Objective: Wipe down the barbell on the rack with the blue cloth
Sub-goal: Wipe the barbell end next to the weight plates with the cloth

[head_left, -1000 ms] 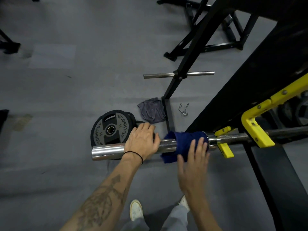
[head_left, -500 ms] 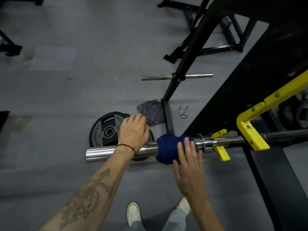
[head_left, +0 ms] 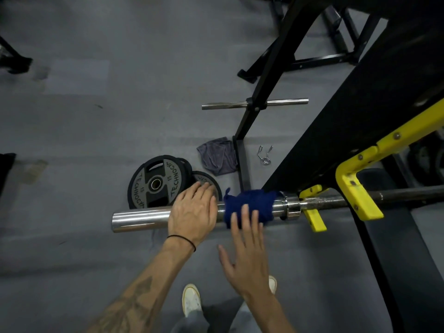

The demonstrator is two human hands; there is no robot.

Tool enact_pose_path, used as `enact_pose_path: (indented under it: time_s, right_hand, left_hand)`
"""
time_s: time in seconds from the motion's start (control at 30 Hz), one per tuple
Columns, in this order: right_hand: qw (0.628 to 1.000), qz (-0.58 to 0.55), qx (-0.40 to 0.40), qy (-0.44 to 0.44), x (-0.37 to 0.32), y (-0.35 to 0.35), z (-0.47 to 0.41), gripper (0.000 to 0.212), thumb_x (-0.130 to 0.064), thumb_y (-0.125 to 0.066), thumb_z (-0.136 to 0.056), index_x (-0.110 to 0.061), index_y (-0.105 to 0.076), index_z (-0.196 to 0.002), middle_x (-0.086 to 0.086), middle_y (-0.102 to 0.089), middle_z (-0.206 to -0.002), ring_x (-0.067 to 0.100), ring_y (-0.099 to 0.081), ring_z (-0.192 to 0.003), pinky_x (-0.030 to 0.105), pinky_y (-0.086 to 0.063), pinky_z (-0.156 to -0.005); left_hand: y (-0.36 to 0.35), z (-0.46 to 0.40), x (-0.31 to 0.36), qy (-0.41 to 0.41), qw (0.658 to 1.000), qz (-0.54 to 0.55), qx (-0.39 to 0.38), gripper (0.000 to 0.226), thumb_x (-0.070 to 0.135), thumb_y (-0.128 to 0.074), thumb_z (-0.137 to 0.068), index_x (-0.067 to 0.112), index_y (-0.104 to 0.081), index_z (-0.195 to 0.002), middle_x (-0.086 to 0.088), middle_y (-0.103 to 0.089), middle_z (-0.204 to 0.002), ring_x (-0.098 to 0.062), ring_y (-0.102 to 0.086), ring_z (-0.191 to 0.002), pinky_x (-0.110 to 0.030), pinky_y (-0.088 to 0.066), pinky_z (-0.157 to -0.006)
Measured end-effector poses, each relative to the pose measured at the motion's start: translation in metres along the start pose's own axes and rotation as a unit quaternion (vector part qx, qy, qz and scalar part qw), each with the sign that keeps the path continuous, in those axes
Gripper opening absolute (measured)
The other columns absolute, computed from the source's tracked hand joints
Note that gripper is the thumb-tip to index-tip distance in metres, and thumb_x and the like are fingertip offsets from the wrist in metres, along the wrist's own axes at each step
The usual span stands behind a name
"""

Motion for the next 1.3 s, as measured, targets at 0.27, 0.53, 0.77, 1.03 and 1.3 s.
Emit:
enact_pose_path:
  time_s: [0.27,0.53,0.77,1.03,1.3]
  right_hand:
    - [0.988,-0.055,0.05,-0.135,0.008,0.01,-0.005,0.075,-0.044,-0.042,-0.102,-0.017,-0.011,-0.164,0.007,-0.002,-0.173,0.03,0.001,-0.159,0.052,-0.007,-0.128]
    - [0.996,0.035,0.045,-0.064,0.046,0.022,-0.001,0.066,-0.034,-0.044,-0.102,-0.014,-0.024,-0.162,0.009,-0.008,-0.172,0.029,-0.007,-0.159,0.054,-0.012,-0.125]
    - [0.995,0.066,-0.018,0.074,0.028,0.014,-0.002,0.074,-0.045,-0.049,-0.099,-0.013,-0.026,-0.162,0.009,-0.01,-0.172,0.029,-0.009,-0.159,0.052,-0.015,-0.125]
    - [0.996,0.038,-0.028,0.073,0.001,0.009,-0.003,0.081,-0.054,-0.048,-0.099,-0.013,-0.021,-0.163,0.009,-0.008,-0.172,0.029,-0.006,-0.159,0.048,-0.008,-0.127]
    - [0.998,-0.018,0.005,-0.058,-0.004,0.011,-0.011,0.08,-0.055,-0.042,-0.101,-0.012,-0.015,-0.164,0.009,-0.003,-0.173,0.029,0.003,-0.159,0.046,-0.002,-0.129]
  left_hand:
    - [0.003,-0.001,0.001,0.017,0.999,0.004,-0.029,0.049,0.037,-0.029,-0.1,0.017,-0.066,-0.125,-0.001,-0.067,-0.128,-0.019,-0.057,-0.126,-0.038,-0.046,-0.104]
    - [0.012,-0.01,0.001,0.02,0.999,0.005,-0.047,0.04,0.034,-0.03,-0.099,0.018,-0.065,-0.11,-0.001,-0.069,-0.109,-0.018,-0.06,-0.107,-0.036,-0.05,-0.088]
    - [0.01,-0.01,-0.002,0.034,0.997,0.033,-0.061,0.042,0.035,-0.029,-0.099,0.017,-0.063,-0.116,-0.004,-0.069,-0.114,-0.022,-0.062,-0.108,-0.04,-0.052,-0.086]
    - [0.009,-0.023,-0.008,0.045,0.991,0.068,-0.104,0.045,0.033,-0.035,-0.1,0.016,-0.051,-0.139,-0.007,-0.059,-0.135,-0.023,-0.053,-0.125,-0.041,-0.045,-0.101]
    - [0.012,-0.04,-0.015,0.048,0.989,0.107,-0.092,0.042,0.028,-0.04,-0.099,0.015,-0.052,-0.137,-0.008,-0.061,-0.132,-0.026,-0.054,-0.122,-0.044,-0.043,-0.105]
Point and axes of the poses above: each hand's wrist, its own z-axis away from the middle knuckle, its own y-axis out of the back of the hand, x = y × z, the point moved 2 cm from there along -z, towards the middle knuckle
